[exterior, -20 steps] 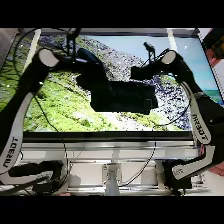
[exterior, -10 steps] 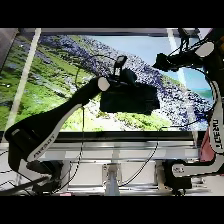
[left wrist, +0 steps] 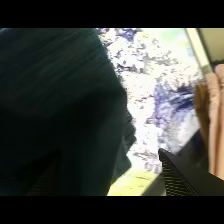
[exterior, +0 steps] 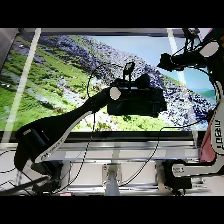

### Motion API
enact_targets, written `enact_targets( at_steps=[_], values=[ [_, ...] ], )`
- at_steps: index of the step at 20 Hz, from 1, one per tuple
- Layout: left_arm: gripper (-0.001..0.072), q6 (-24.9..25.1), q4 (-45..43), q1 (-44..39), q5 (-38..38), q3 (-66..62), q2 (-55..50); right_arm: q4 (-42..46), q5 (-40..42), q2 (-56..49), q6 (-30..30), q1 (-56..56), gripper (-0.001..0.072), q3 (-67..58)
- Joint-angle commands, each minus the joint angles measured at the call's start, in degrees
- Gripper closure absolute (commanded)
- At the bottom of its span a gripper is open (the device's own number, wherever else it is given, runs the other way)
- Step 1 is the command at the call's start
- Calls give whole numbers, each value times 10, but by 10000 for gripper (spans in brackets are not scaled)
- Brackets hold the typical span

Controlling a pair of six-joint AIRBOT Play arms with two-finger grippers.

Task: Fold the clothes and pants, and hang the long-sleeved shirts on hangers.

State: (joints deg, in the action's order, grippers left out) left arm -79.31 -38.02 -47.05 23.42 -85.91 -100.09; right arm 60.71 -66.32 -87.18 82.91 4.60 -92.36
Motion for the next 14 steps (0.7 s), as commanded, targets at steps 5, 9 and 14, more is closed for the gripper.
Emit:
enact_targets(
  at_steps=[5,9,14],
  values=[
    [16,33,36,17,86,0,35,3,32,0,0,0,668,0],
    [20,95,36,57,108,0,72,-33,17,0,0,0,669,0],
    [680,109,-107,115,118,0,66,-44,-74,-10,-18,-24,670,2]
  ],
)
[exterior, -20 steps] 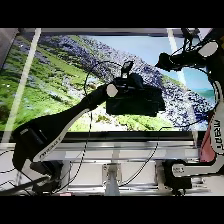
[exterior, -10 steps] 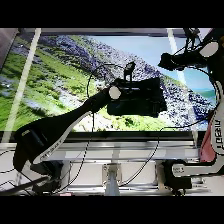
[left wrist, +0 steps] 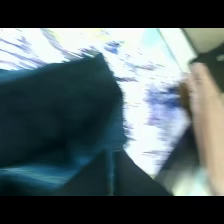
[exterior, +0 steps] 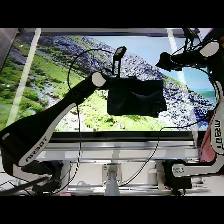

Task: Fold the clothes and pants, and hang the long-sleeved shirts on hangers.

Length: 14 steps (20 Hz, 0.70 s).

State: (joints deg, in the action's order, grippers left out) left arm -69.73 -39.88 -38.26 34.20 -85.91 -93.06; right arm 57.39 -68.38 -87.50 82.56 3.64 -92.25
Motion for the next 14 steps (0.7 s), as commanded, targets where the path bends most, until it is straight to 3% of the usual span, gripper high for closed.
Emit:
enact_targets(
  at_steps=[1,6,10,14],
  values=[
    [679,7,-101,31,10,0,-17,-9,-66,-15,-18,-25,670,0],
    [680,7,-83,5,14,0,-92,59,-88,-83,-26,-70,670,0],
    [679,8,-60,-47,70,0,-100,211,-106,-115,5,-38,669,5],
    [679,7,-55,-90,126,0,-101,217,-137,-116,9,38,670,5]
  ],
)
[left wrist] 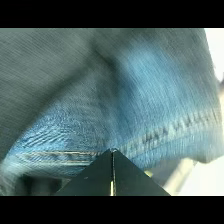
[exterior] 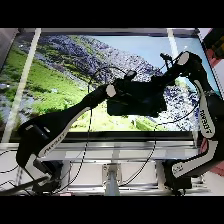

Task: Fold the clothes and pants, and hang the long-sleeved shirts on hangers.

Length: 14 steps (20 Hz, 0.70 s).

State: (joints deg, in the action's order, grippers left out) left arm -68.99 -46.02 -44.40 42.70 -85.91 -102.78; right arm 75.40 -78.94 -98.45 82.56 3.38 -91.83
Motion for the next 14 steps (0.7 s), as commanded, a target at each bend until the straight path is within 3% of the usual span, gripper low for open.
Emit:
enact_targets(
  at_steps=[1,5,8,10,12,13,14],
  values=[
    [679,0,26,-36,40,0,-4,38,-52,-7,6,57,669,1],
    [679,0,75,-55,41,0,-7,22,-97,-2,-16,101,669,0],
    [679,0,97,-54,54,0,-4,-82,-122,10,-111,120,669,0],
    [679,0,96,-48,54,0,-1,-154,-120,14,-132,134,633,0],
    [679,0,94,-40,54,0,-1,-159,-111,13,-81,143,141,0],
    [679,0,90,-36,54,0,-1,-127,-111,13,-57,143,31,0],
    [679,0,90,-33,54,0,-1,-106,-111,13,-46,141,32,0]
  ],
)
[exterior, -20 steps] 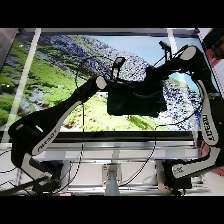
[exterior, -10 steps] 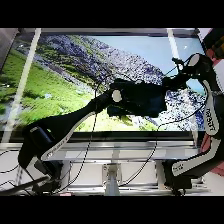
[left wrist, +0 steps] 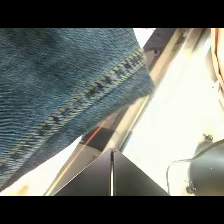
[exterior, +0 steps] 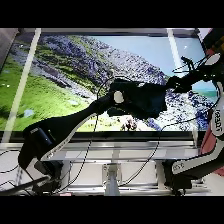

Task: Fold the clothes and pants, and hang the long-sleeved shirts on hangers.

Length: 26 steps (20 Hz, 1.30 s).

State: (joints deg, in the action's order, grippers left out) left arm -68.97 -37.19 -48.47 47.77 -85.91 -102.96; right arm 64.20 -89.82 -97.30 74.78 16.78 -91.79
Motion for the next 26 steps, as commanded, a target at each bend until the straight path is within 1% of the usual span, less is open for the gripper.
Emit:
enact_targets(
  at_steps=[1,4,6,8,10,11,13,16,17,18,19,20,21,22,23,24,26],
  values=[
    [679,0,2,9,3,0,1,7,-1,1,38,7,32,0],
    [679,1,2,9,3,0,0,9,18,-2,41,7,32,0],
    [679,19,-4,9,-2,0,-4,9,27,-18,41,7,36,0],
    [679,19,-39,11,-10,0,-8,-3,29,-42,35,7,38,0],
    [680,19,-63,17,-14,0,-8,-13,29,-71,17,7,38,0],
    [680,19,-63,22,-16,0,-8,-15,28,-85,7,7,39,1],
    [679,19,-63,34,-16,0,-8,-28,24,-113,-35,7,46,9],
    [680,19,-64,52,-17,0,-8,-34,37,-136,-68,7,50,39],
    [680,19,-64,59,-17,0,-8,-58,54,-139,-70,7,65,58],
    [679,19,-68,65,-17,0,-8,-99,69,-140,-81,7,152,77],
    [680,19,-79,70,-17,0,-8,-150,81,-140,-95,3,209,96],
    [680,19,-90,74,-17,0,-8,-204,87,-140,-106,-2,208,114],
    [679,19,-97,76,-17,0,-9,-242,87,-142,-113,-11,204,124],
    [679,19,-99,79,-17,0,-9,-269,86,-145,-112,-25,186,129],
    [680,19,-100,79,-17,0,-9,-280,87,-146,-113,-43,67,129],
    [680,19,-100,78,-17,0,-9,-282,92,-146,-112,-64,19,129],
    [679,19,-100,78,-17,0,-9,-288,119,-146,-108,-113,24,129]
  ],
)
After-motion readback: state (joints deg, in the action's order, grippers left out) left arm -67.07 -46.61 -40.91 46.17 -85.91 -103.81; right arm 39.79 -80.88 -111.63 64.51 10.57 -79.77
